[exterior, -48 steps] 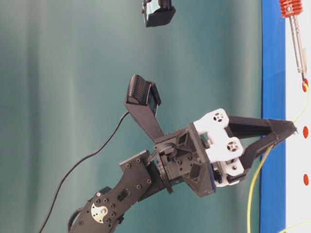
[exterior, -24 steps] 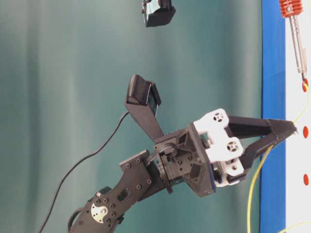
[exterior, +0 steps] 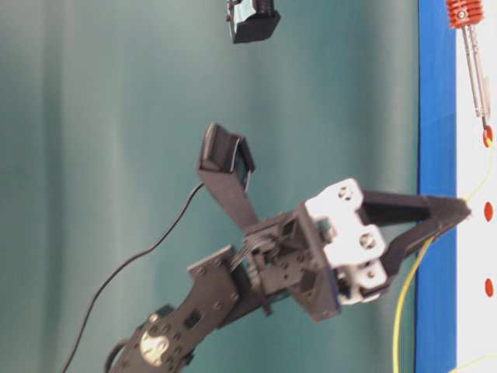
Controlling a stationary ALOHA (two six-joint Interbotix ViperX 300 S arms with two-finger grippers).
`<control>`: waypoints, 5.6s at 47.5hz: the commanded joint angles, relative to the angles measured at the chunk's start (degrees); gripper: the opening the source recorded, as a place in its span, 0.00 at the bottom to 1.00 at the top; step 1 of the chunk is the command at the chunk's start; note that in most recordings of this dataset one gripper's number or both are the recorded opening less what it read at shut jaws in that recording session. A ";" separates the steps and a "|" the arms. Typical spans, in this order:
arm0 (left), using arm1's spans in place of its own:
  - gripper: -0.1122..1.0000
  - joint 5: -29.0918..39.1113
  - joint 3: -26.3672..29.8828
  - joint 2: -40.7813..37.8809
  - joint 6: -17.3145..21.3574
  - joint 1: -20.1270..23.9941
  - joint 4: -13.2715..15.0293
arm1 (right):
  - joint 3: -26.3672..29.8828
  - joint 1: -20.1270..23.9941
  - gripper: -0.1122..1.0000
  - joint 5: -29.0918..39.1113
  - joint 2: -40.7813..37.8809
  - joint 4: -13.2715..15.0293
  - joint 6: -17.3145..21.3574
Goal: Touch the tip of the soldering iron to the tip of the solder at the mark.
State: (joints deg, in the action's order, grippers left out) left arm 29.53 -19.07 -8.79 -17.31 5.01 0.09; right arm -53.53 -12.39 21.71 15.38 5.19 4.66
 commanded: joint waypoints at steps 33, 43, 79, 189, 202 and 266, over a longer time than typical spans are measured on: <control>0.11 -10.90 -16.08 18.28 -1.58 0.00 -0.18 | 2.02 0.09 0.16 -1.05 1.23 -0.09 0.09; 0.11 -11.25 -16.79 18.63 -1.41 0.09 -0.18 | 0.70 0.09 0.16 -0.79 8.09 -0.09 0.09; 0.11 -14.50 -19.51 20.13 -6.42 -7.21 -0.18 | -5.63 10.11 0.16 -1.05 23.82 -2.90 8.00; 0.80 -21.18 -29.00 33.93 14.50 -12.13 -0.26 | -0.62 20.30 0.88 3.43 33.84 10.99 16.61; 0.80 -23.99 -36.47 47.46 19.25 -9.23 -0.26 | -5.19 17.67 0.88 5.71 43.95 13.18 16.61; 0.79 -30.85 -59.06 72.42 18.46 -7.91 -0.18 | -18.63 15.64 0.87 -13.10 43.68 12.83 20.04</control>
State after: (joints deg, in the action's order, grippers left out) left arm -1.05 -78.93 63.90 1.05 -3.08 0.00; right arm -72.86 3.43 9.05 59.68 18.02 24.61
